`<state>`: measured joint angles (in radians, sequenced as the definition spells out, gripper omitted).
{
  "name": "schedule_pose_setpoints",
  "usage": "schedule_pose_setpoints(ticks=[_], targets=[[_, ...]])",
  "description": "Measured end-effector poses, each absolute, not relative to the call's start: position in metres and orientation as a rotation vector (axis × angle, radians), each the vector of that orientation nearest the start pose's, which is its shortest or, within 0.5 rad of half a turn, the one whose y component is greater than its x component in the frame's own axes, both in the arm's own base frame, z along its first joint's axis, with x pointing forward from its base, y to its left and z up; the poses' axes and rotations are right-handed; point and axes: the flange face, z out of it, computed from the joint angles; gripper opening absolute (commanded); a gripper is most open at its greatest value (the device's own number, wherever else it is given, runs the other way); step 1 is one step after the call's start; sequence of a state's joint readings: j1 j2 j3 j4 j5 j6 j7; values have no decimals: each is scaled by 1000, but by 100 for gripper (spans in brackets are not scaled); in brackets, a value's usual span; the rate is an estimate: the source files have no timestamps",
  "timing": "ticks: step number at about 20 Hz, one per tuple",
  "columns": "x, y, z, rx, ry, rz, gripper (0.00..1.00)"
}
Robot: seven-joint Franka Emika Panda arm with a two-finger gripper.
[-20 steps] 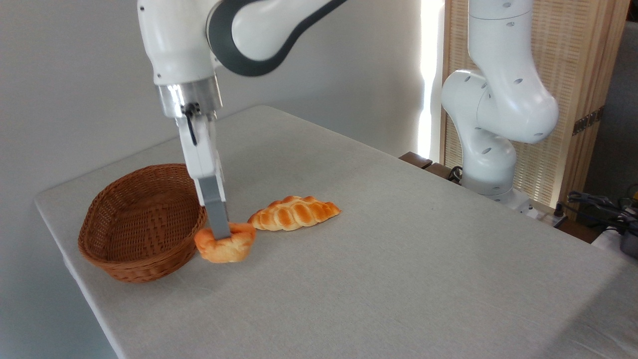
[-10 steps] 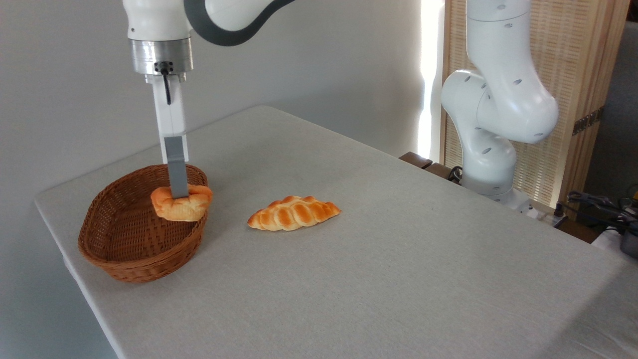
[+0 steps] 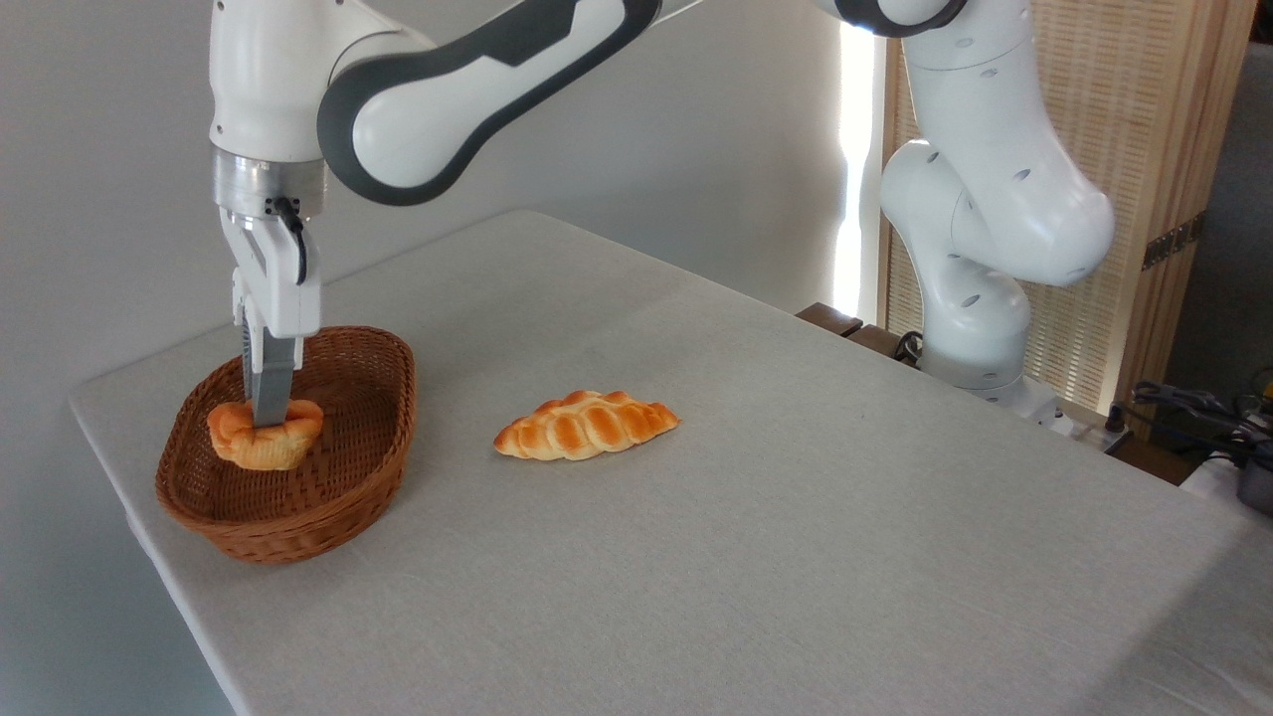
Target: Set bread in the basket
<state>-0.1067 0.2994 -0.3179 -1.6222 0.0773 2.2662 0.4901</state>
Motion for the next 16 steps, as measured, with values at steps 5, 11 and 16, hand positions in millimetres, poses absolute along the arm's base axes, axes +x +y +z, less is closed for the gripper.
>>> schedule_pose_setpoints(ticks=[5,11,16], targets=[[632,-256,481,-2786,1381,-552,100],[631,-256,467,-2796,1387,-516,100],[630,-254,477,-2791,1380,-524,100]])
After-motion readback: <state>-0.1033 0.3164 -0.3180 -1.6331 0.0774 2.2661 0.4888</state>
